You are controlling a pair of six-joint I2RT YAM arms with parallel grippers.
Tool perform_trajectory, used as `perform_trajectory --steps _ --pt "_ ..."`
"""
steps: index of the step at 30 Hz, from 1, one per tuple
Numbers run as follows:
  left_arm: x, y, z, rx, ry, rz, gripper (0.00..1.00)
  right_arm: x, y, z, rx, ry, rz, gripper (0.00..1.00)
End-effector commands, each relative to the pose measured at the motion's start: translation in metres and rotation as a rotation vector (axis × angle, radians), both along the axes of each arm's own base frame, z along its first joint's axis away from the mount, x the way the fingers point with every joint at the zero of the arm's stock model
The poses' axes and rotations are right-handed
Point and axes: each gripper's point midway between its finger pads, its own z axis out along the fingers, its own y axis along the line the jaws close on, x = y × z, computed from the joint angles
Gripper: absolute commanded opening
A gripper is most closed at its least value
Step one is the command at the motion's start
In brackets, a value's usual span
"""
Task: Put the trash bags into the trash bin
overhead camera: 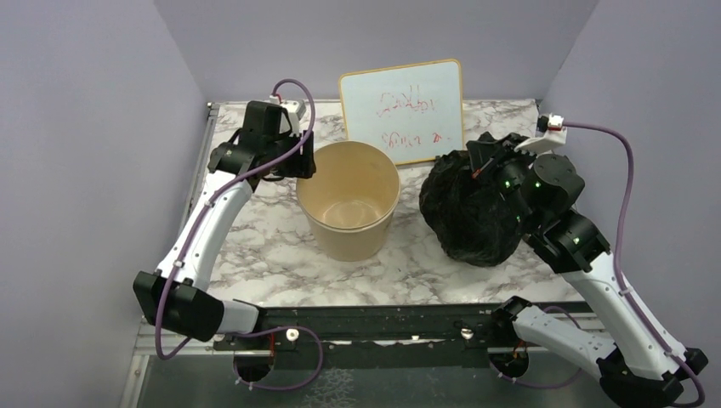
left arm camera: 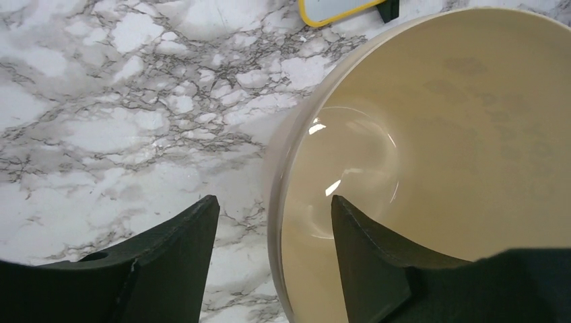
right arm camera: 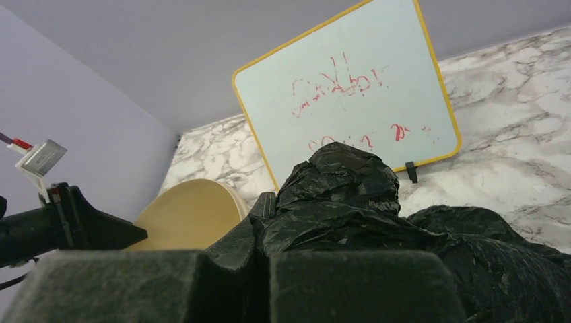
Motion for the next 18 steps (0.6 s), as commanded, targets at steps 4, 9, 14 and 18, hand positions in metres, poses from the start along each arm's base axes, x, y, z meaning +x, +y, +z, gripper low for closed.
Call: perform_trajectory --steps 4,9,14,18 --pt "-0.012 0.004 0.074 -0.123 -0.277 0.053 0.67 0.0 0.021 0.009 -0.044 0.02 0.105 0.01" --pt "-0.04 -0.025 0.126 -0.389 -0.425 -0.05 0.67 0.004 0.013 0.014 -0.071 0.056 0.053 0.01" --pt "-0.072 -0.081 0.147 -0.58 -0.387 -0.324 0.67 0.003 -0.008 0.012 -0.163 0.107 -0.033 0.01" --pt "-0.1 -0.13 0.143 -0.593 -0.377 -0.46 0.68 0.006 -0.006 -0.01 -0.219 0.198 -0.028 0.01"
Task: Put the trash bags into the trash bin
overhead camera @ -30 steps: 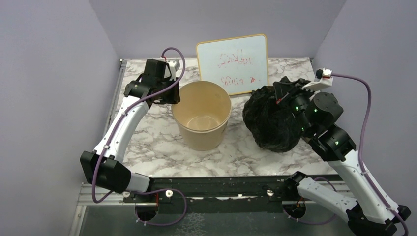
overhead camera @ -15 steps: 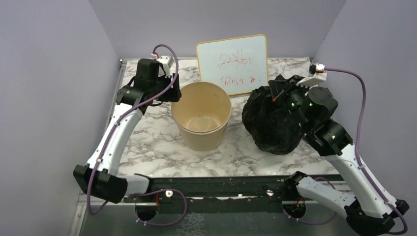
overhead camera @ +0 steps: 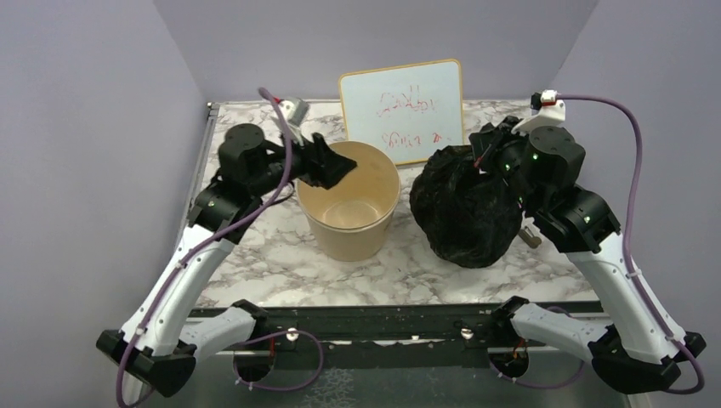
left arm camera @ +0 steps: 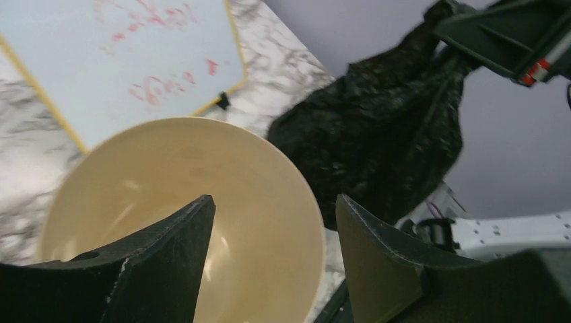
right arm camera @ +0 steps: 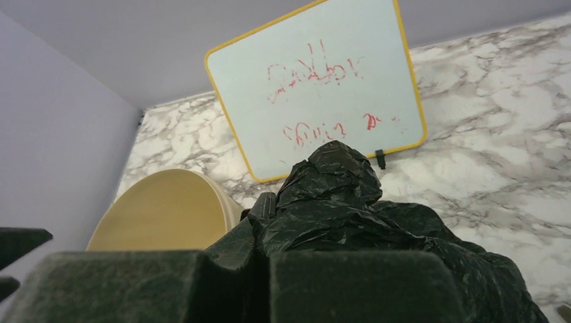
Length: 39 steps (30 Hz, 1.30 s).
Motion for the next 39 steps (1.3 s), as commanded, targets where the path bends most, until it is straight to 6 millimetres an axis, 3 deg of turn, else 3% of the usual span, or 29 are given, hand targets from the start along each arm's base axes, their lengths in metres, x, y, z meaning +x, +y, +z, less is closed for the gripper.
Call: perform_trajectory --steps 1,7,12,15,19,27,39 --pt "-0.034 -0.072 -0.006 -0.028 -0.001 -0.241 0.68 0.0 -0.005 -0.031 -0.11 0.119 -0.019 0.01" --pt "-0.096 -0.167 -0.044 0.097 -0.016 -0.44 0.68 0.005 -0.02 -0.05 -0.124 0.181 -0.064 0.01" --pt "-0.126 -0.212 -0.085 0.191 -0.02 -0.517 0.7 0.012 -0.051 -0.064 -0.099 0.217 -0.102 0.01" --pt "-0.138 -0.233 -0.109 0.229 -0.016 -0.51 0.71 0.017 -0.057 -0.074 -0.072 0.239 -0.077 0.01" --pt "-0.132 -0.245 -0.134 0.242 0.009 -0.418 0.73 0.021 -0.068 -0.083 -0.066 0.26 -0.095 0.01" --pt "-0.111 -0.257 -0.163 0.232 0.035 -0.295 0.82 0.027 -0.096 -0.099 -0.074 0.312 -0.17 0.01" --pt "-0.086 -0.277 -0.219 0.261 0.102 -0.152 0.93 0.021 -0.088 -0.086 -0.039 0.27 -0.118 0.01"
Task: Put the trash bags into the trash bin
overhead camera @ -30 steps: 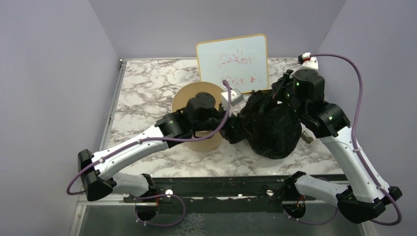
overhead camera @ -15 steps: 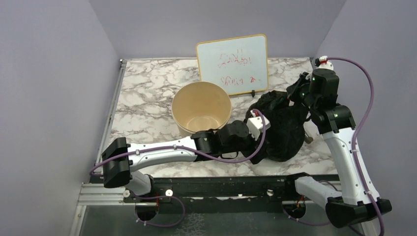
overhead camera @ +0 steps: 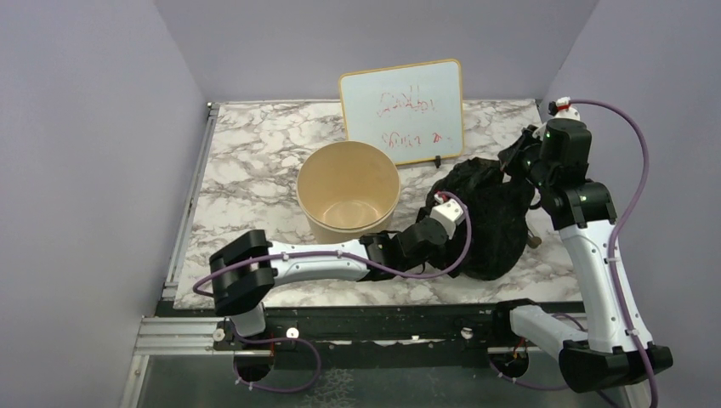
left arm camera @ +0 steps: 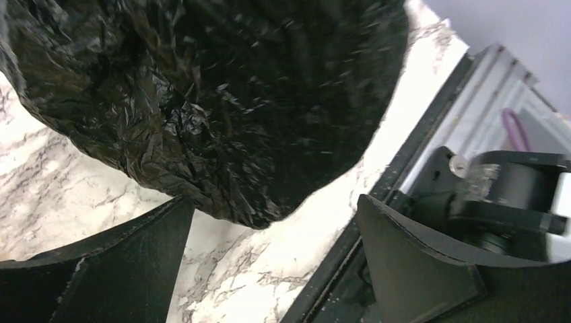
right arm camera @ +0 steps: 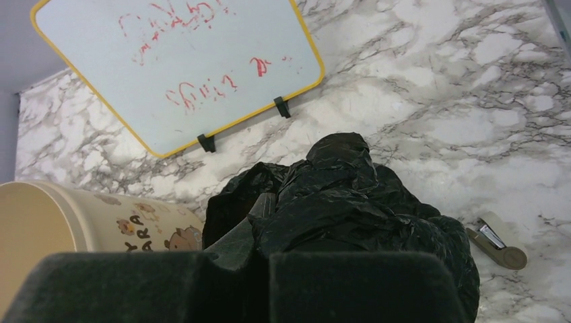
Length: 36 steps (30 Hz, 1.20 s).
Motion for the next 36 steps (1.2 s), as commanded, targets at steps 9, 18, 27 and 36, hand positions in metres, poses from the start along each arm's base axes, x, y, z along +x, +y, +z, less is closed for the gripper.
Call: perform_trajectory --steps 9,18,27,36 --pt "0.013 -0.032 -0.032 -0.028 0.021 0.051 0.92 -0.008 0.022 0.009 0.053 -0.041 0.13 0.01" --pt "0.022 -0.041 -0.014 -0.07 -0.048 0.054 0.37 -0.006 0.03 0.015 0.059 -0.053 0.18 0.01" --pt "0.02 -0.032 0.023 -0.099 -0.105 0.027 0.0 -0.017 0.041 0.036 0.061 -0.135 0.264 0.01" --pt "0.013 -0.018 0.089 -0.025 -0.335 -0.194 0.0 -0.045 0.042 0.079 0.027 -0.275 0.312 0.01"
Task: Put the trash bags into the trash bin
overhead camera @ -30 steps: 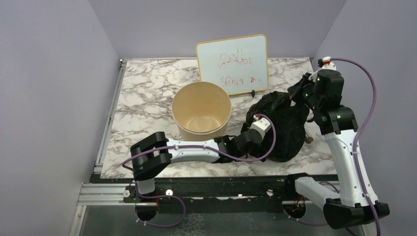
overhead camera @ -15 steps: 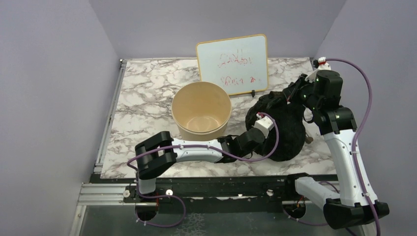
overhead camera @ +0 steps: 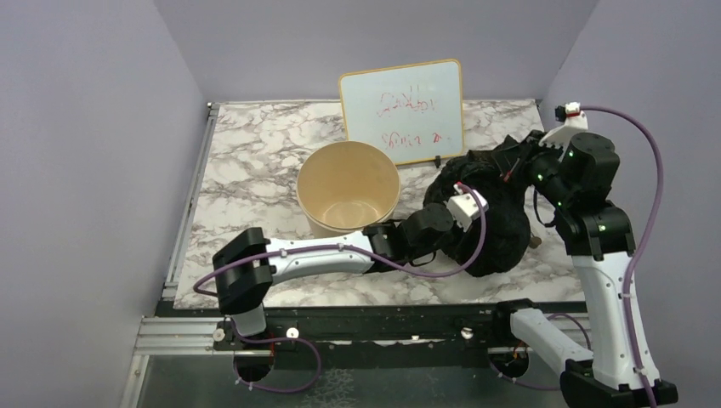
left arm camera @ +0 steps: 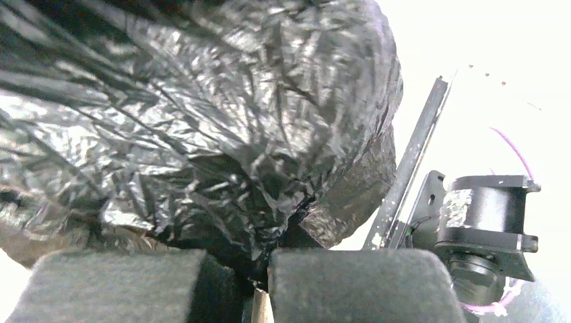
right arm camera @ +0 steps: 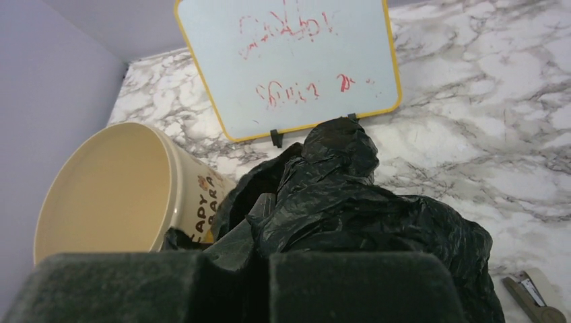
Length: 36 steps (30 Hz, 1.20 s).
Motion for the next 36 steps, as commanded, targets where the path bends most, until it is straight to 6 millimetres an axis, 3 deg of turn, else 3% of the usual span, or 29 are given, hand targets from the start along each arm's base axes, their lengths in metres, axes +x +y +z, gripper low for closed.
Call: perform_trajectory --steps 1,8,12,16,19,24,28,36 --pt "-0.002 0.014 0.067 -0.015 -0.176 -0.088 0.0 -0.015 0.005 0.042 -0.006 -0.143 0.059 0.01" --pt "0.011 0.04 0.097 0.052 -0.311 -0.043 0.0 -0.035 0.02 0.069 0.017 -0.272 0.159 0.01" --pt "0.036 0.065 0.091 0.086 -0.304 0.114 0.0 -0.044 0.025 0.082 0.039 -0.33 0.191 0.01" --pt "0.047 0.069 0.096 0.057 -0.281 0.093 0.0 -0.055 0.036 0.095 0.069 -0.355 0.256 0.01" --pt "0.05 0.069 0.114 0.046 -0.354 0.079 0.0 -0.067 0.042 0.108 0.082 -0.394 0.306 0.01" --pt "0.058 0.08 0.162 0.008 -0.476 0.114 0.0 -0.08 0.045 0.123 0.099 -0.44 0.327 0.01" --pt "0.064 0.091 0.2 -0.069 -0.556 0.131 0.0 -0.075 0.041 0.121 0.124 -0.415 0.291 0.01" --pt "0.08 0.123 0.248 -0.068 -0.678 0.234 0.0 -0.076 0.067 0.114 0.192 -0.402 0.455 0.01"
